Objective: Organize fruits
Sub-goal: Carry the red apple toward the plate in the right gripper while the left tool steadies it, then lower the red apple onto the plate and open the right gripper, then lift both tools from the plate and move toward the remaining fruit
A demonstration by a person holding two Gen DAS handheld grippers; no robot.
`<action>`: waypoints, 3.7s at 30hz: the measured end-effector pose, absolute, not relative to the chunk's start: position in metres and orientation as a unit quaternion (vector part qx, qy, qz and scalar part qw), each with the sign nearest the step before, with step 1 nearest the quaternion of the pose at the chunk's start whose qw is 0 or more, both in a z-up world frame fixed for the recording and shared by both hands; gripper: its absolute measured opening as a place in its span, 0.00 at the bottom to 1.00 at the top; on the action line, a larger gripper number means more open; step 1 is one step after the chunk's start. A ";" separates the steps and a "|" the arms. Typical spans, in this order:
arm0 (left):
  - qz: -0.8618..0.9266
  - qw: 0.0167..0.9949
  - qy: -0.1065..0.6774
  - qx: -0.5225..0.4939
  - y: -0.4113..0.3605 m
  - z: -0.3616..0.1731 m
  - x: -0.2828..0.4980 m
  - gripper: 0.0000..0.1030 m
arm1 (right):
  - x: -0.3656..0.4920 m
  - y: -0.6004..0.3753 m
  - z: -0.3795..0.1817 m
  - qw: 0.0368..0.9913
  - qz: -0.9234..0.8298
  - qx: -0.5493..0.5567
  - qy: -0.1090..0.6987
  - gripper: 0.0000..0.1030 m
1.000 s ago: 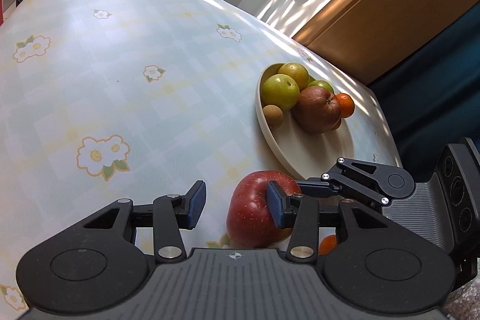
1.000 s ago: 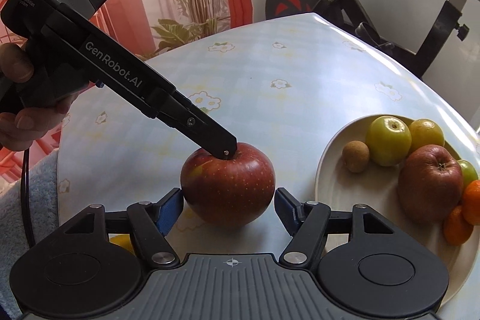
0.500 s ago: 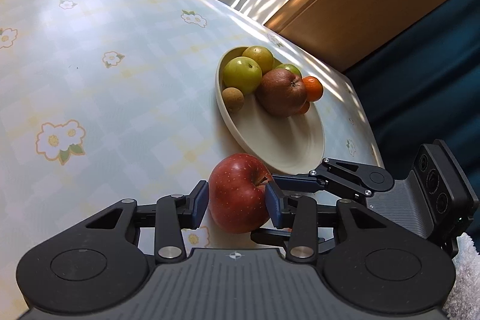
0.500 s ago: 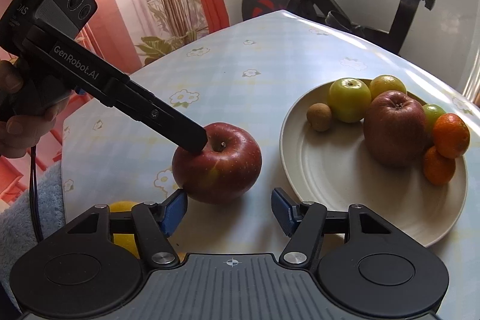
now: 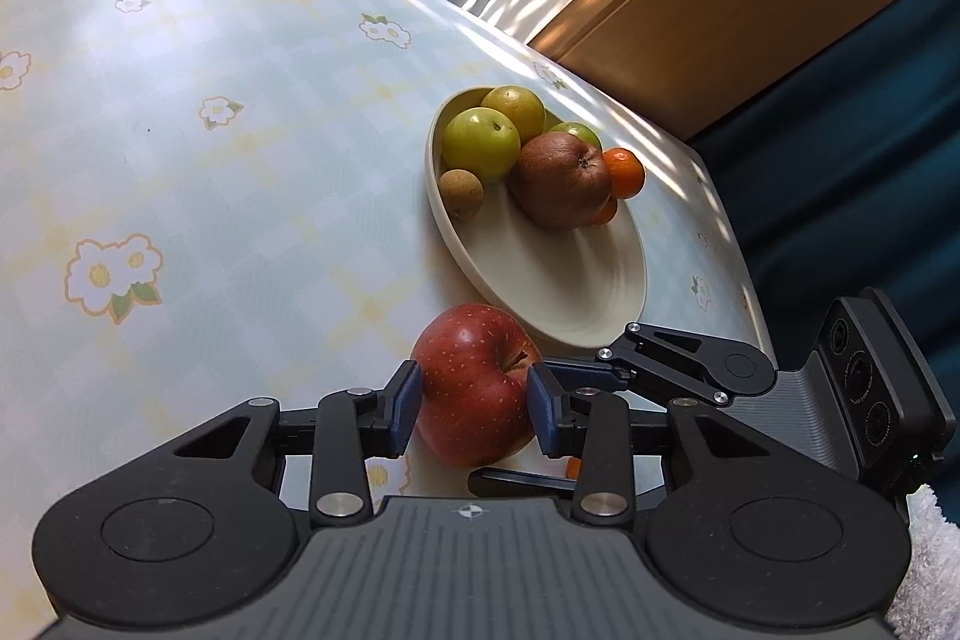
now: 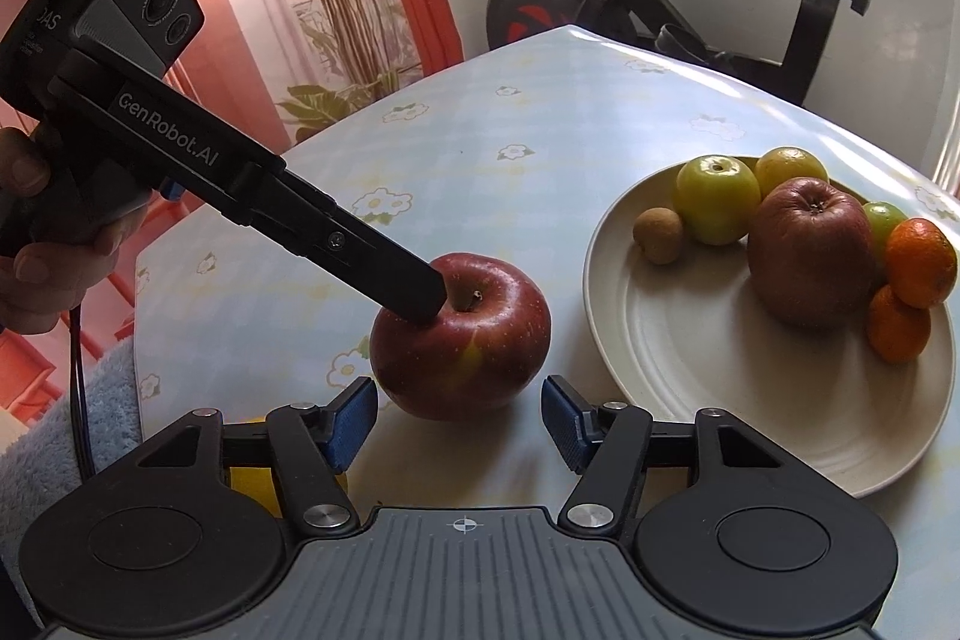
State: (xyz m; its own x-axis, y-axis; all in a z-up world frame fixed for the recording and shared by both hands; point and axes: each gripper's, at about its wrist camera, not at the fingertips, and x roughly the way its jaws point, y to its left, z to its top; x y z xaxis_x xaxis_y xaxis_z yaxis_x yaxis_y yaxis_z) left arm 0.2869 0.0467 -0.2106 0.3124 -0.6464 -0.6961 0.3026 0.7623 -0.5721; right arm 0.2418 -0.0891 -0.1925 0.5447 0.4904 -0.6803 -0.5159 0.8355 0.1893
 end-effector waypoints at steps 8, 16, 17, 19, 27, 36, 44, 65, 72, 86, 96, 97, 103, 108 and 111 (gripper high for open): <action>-0.299 0.788 0.506 -0.181 0.049 -0.213 0.289 0.40 | 0.243 -0.087 -0.197 0.880 0.297 -0.025 0.370 0.59; -0.306 0.794 0.496 -0.172 0.041 -0.205 0.288 0.39 | 0.232 -0.097 -0.195 0.898 0.284 -0.025 0.336 0.58; -0.308 0.795 0.493 -0.172 0.039 -0.203 0.288 0.39 | 0.231 -0.099 -0.193 0.901 0.282 -0.024 0.330 0.58; -0.308 0.797 0.491 -0.170 0.035 -0.197 0.290 0.41 | 0.230 -0.106 -0.189 0.901 0.284 -0.017 0.327 0.58; -0.319 0.798 0.488 -0.152 0.017 -0.182 0.290 0.42 | 0.222 -0.123 -0.178 0.911 0.273 -0.021 0.308 0.58; -0.340 0.794 0.483 -0.143 -0.027 -0.180 0.310 0.41 | 0.224 -0.166 -0.174 0.922 0.236 -0.021 0.306 0.58; -0.347 0.784 0.496 -0.137 -0.068 -0.190 0.329 0.41 | 0.235 -0.204 -0.183 0.925 0.203 -0.043 0.318 0.58; -0.327 0.785 0.508 -0.139 -0.087 -0.196 0.344 0.40 | 0.247 -0.220 -0.194 0.922 0.192 -0.092 0.323 0.58; -0.322 0.790 0.503 -0.141 -0.089 -0.196 0.343 0.40 | 0.248 -0.220 -0.194 0.922 0.187 -0.092 0.326 0.59; -0.313 0.798 0.500 -0.121 -0.095 -0.194 0.341 0.40 | 0.252 -0.211 -0.191 0.917 0.172 -0.115 0.342 0.59; -0.313 0.805 0.492 -0.109 -0.099 -0.187 0.333 0.39 | 0.245 -0.213 -0.186 0.915 0.163 -0.117 0.350 0.62; -0.312 0.807 0.490 -0.107 -0.099 -0.185 0.332 0.39 | 0.244 -0.213 -0.185 0.915 0.162 -0.117 0.350 0.62; -0.301 0.824 0.472 -0.084 -0.092 -0.172 0.319 0.39 | 0.233 -0.214 -0.180 0.918 0.153 -0.109 0.348 0.62; -0.286 0.837 0.462 -0.066 -0.083 -0.163 0.310 0.40 | 0.224 -0.216 -0.174 0.923 0.144 -0.092 0.344 0.62; -0.274 0.844 0.458 -0.056 -0.076 -0.158 0.304 0.40 | 0.218 -0.214 -0.171 0.926 0.140 -0.085 0.341 0.62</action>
